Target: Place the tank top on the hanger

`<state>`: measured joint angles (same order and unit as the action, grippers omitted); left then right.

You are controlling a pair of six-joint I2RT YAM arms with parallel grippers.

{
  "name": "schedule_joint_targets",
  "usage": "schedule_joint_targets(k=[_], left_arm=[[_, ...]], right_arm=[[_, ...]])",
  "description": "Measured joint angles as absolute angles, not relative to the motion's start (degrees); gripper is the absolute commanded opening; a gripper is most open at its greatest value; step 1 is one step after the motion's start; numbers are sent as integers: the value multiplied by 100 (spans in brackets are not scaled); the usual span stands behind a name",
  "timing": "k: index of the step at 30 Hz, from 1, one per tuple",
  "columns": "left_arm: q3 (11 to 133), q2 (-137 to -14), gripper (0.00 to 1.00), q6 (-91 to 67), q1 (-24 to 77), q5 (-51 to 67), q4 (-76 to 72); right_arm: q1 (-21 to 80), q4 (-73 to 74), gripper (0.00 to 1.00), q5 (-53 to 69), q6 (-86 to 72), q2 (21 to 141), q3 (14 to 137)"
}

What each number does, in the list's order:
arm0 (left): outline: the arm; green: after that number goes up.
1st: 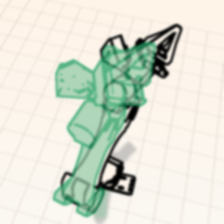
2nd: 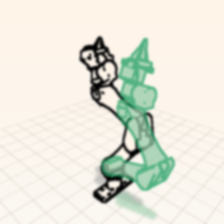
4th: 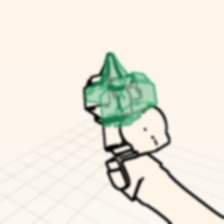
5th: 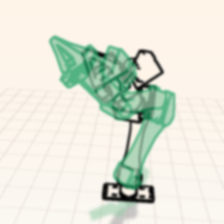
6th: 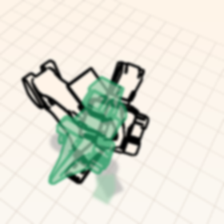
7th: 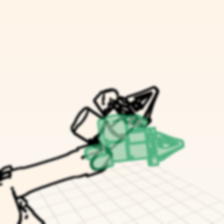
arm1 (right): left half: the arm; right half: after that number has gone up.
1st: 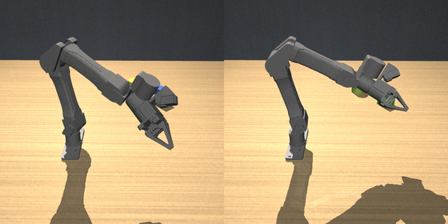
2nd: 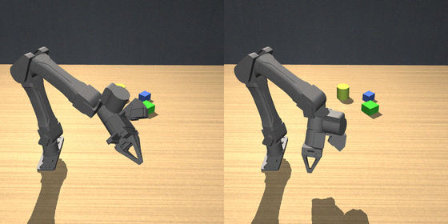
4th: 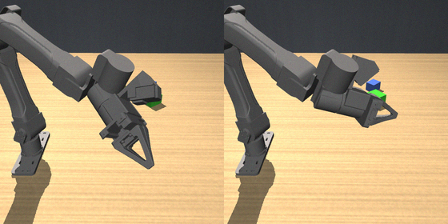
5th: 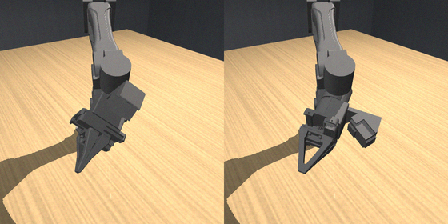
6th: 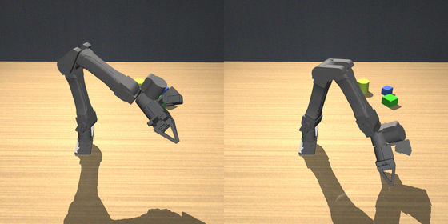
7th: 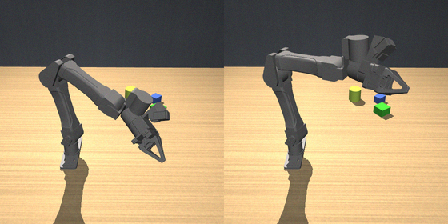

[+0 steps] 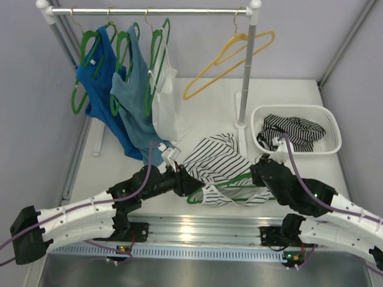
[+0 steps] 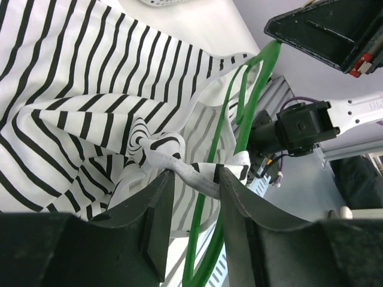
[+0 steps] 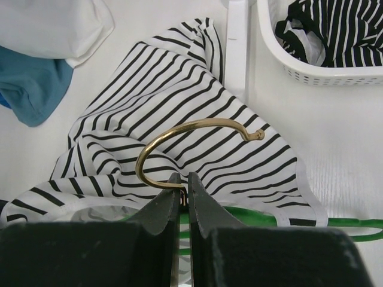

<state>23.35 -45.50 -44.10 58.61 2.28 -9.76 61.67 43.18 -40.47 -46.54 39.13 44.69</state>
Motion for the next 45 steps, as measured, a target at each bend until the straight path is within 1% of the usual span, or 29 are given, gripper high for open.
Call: schedule_joint_targets(k=[3,5,14,19,25,28,31,36,39,42,45], left_arm=[[2438,-4510,44,-4289,5863,342,-766],[2567,-4471,55,-4174,5863,429,-652],[3468,-4554,55,-3651,5863,659,27],[4049,-4565,55,-3291,5863,497,751],[4963,-4718,55,-2744,5861,217,1667],[5472,-4790,55,-2497,5861,43,2021],[6062,-4858,55,-2255,5859,-139,2324],[7129,-4987,56,-1896,5859,-403,2534],[7548,-5006,56,-1728,5859,-499,2556],[7773,-5033,57,-1581,5859,-574,2589],[7911,-5120,57,-1452,5859,-652,2665]], right_arm=[[6167,4329,0,-4045,-4654,3979,4469],[6167,4322,0,-4042,-4654,4038,4471],[6167,4235,0,-4032,-4469,4355,4659],[6128,3959,0,-4040,-4211,4119,4670],[6047,3800,0,-4032,-3778,4110,5017],[6047,3822,0,-4036,-3485,4178,5446],[6047,3782,0,-4036,-3151,4370,6171],[6045,3662,0,-4012,-2606,4587,7314],[6047,3581,0,-3920,-2344,4724,7929],[6045,3500,0,-3828,-2248,4740,8071],[6036,3203,0,-3603,-2265,4674,7459]])
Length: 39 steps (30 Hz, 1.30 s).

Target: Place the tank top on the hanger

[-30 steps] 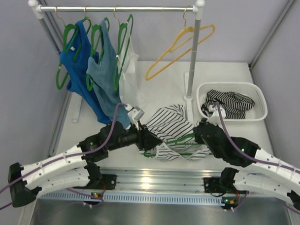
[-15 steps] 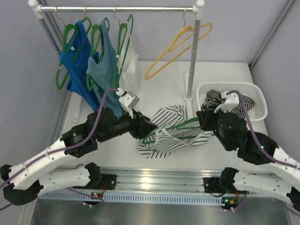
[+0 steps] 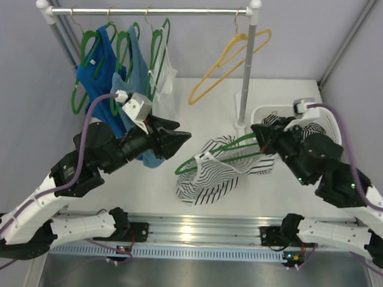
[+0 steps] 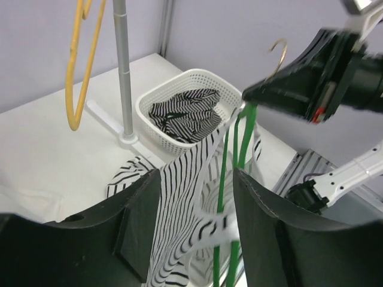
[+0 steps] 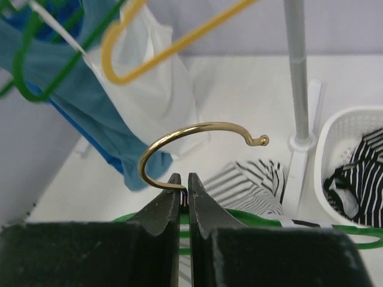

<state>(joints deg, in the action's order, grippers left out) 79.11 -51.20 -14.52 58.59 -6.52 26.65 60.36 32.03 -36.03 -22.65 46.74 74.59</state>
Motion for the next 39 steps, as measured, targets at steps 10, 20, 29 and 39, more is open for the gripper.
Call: schedule_joint_targets(k=[10,20,29,39], left_arm=[[7736,-5841,56,-1221,5859,-276,3011],[7441,-6812,56,-1020,5859,648,3002],[7376,-7242,55,-974,5859,1059,2827],[6945,-7293,16,-1024,5859,1118,2477]], right_arm=[[6031,3214,0,-2869,-2410,4880,5896],[6031,3131,0,-2661,-2423,4884,5935],[6031,3131,0,-2644,-2418,5096,6147],[6029,3131,1,-2613,-2399,5293,6292]])
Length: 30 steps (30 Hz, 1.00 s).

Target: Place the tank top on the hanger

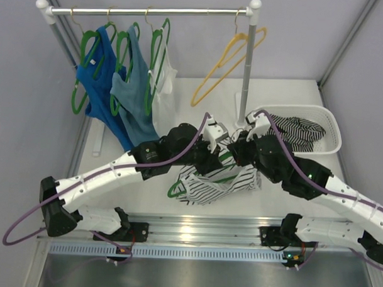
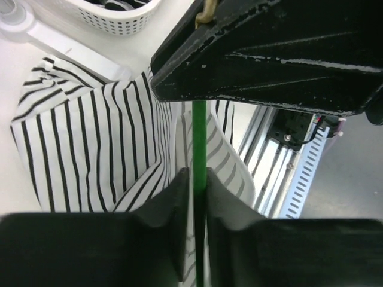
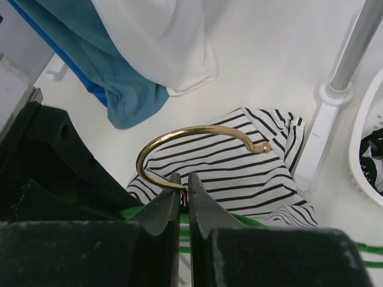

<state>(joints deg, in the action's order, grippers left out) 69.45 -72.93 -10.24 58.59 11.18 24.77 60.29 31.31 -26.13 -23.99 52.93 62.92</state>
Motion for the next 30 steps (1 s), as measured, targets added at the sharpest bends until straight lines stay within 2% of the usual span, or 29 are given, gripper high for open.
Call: schedule_joint_targets(k=[1,4,7,8,11,16,22,26,30], left_arm=[[6910,-7290,0,-1039,5861,1125,2421],[6772,-7275,0,-1057,5878,1098,2231],[6591,-7177,0,-1079,5896,1007,2023],[6510,-7126,0,-1090,5898,932,1966],[6187,-6908,0,-1142,5892,694,1852],[5959,-6676,0,-1229,5889,423,1761],[5935,-6499,0,-1256,5889,242,1616],[5940,-6512,0,-1256,5889,204,1586],[6018,-6554,0,-1256,5889,207,1579]], right_arm=[[6029,3131,1,-2611,-2399,5306,6298],[6023,3159,6,-2609,-2381,5317,6300],[6020,3146,23,-2574,-2386,5308,6300],[6020,3127,35,-2554,-2379,5290,6300],[6020,3100,47,-2517,-2373,5127,6274],[6020,2987,50,-2241,-2285,4480,5975],[6034,2532,54,-810,-1809,3688,5153],[6311,2370,55,-287,-1485,3809,4840],[6912,2202,57,-412,-1190,4213,4696]])
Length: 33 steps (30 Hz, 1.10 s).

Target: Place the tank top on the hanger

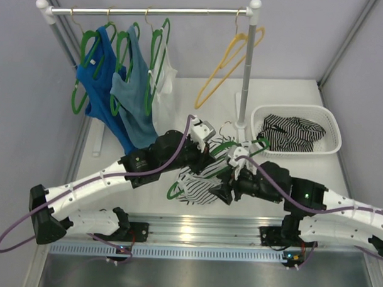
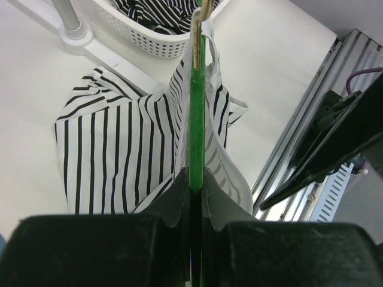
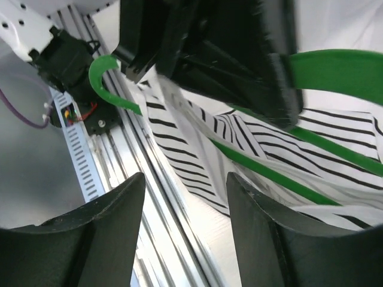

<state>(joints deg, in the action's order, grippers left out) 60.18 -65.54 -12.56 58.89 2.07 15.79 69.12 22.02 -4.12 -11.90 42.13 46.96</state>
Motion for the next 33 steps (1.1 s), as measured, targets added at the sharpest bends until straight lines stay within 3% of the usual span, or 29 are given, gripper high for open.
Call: schedule_joint_targets(k=[12,20,26,33], left_arm=[[6108,-6628,0,-1275,5889,276,1579],[6173,-6628,0,-1319,5889,340,1584],[6274,-6628,0,-1321,5889,336,1586],[6283,-6558,0,-1332,5889,255,1629]], right_arm=[[7439,1514,59,-1446,-799,4917,4346],[7452,1245,44,-1798,-703,5116,4270],[7452,1247,11,-1798,-735,5063,4106],[7511,1463,5,-1776,-899,4574,4010]])
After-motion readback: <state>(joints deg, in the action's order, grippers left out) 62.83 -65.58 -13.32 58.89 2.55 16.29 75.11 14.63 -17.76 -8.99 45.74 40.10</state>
